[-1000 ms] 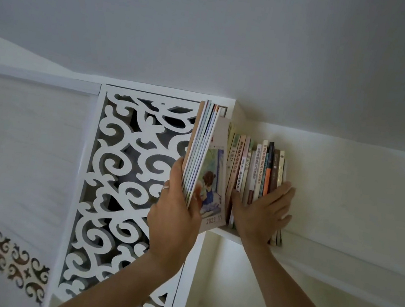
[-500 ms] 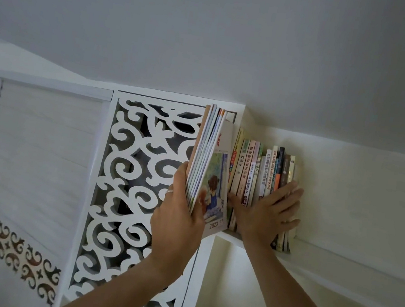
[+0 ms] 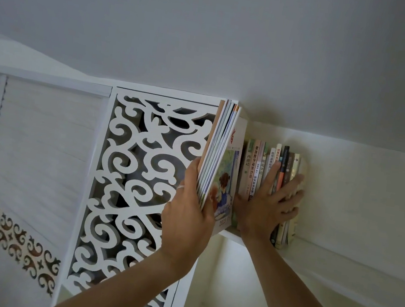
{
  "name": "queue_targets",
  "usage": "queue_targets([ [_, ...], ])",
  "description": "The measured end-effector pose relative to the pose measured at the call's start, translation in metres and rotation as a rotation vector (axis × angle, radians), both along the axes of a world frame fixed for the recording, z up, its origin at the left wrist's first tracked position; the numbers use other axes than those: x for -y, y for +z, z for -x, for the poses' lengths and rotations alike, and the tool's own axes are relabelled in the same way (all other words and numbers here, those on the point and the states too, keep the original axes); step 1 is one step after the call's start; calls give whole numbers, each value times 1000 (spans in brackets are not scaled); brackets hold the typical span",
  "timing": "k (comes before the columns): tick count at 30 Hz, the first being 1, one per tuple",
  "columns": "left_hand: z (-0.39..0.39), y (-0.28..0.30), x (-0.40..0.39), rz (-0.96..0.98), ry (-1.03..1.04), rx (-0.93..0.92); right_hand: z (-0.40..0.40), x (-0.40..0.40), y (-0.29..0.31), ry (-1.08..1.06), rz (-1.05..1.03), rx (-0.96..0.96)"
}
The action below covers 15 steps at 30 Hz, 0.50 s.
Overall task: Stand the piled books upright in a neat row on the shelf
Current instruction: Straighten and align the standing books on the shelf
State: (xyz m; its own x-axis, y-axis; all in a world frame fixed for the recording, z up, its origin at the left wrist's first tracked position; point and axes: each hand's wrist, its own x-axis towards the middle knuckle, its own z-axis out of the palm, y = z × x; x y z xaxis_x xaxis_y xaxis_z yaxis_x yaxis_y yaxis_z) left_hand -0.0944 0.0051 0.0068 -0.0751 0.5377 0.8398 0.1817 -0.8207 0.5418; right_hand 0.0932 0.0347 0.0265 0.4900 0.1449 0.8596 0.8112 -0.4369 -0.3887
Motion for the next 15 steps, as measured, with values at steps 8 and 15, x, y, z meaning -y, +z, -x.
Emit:
queue_targets([
  [8,-18,1,0,2,-5,12,-16,20,0,1,7,42],
  [15,-27,8,-9,-7,124,10,-19,27,0,-13,43,64],
])
